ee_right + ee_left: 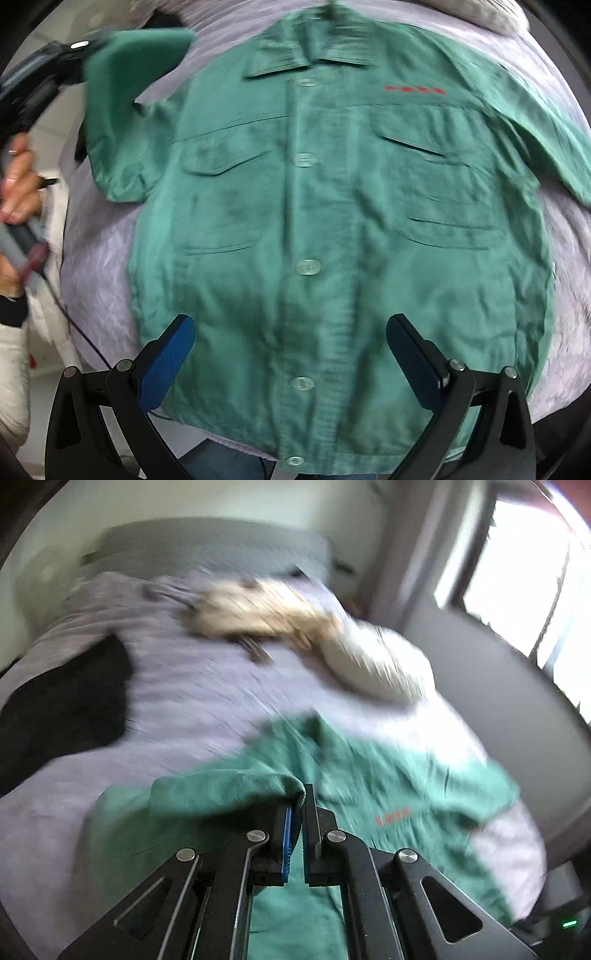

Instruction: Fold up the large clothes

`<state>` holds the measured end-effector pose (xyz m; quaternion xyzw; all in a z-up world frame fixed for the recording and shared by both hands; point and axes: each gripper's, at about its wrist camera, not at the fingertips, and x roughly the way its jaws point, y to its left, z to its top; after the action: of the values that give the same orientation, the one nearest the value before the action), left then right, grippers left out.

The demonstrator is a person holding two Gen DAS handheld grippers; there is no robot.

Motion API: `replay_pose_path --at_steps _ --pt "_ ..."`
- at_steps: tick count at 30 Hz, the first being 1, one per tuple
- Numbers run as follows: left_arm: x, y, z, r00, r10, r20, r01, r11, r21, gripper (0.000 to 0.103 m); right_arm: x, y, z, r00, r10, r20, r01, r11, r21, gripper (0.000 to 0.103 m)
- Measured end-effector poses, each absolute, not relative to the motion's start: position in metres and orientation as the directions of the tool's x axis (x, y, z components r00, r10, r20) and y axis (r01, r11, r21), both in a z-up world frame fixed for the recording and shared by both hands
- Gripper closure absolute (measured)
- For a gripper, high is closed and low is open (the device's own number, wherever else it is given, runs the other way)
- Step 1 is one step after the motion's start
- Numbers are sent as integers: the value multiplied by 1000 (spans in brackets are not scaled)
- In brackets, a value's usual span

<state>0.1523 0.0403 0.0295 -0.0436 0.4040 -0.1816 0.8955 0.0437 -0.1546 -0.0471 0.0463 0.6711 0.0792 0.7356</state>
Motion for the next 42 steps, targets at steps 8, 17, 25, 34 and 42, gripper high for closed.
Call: replay_pose_path --at_steps 8,17,25,34,42 --pt "141 -40 -79 436 -225 -871 358 932 -61 39 36 -229 -90 60 177 -982 81 980 181 0" --pt "71 27 -59 569 -49 -821 166 984 56 10 80 -235 -80 250 152 -956 15 987 160 0" --pt "60 133 -93 462 293 -837 -127 956 265 10 129 -94 -83 379 174 -909 -388 921 14 0" --pt "79 151 -124 438 399 -806 -217 916 336 10 183 -41 -128 479 -5 -878 -435 867 -242 90" --pt "76 168 -127 431 391 -813 -245 918 312 10 223 -202 -89 517 262 -815 70 936 345 95"
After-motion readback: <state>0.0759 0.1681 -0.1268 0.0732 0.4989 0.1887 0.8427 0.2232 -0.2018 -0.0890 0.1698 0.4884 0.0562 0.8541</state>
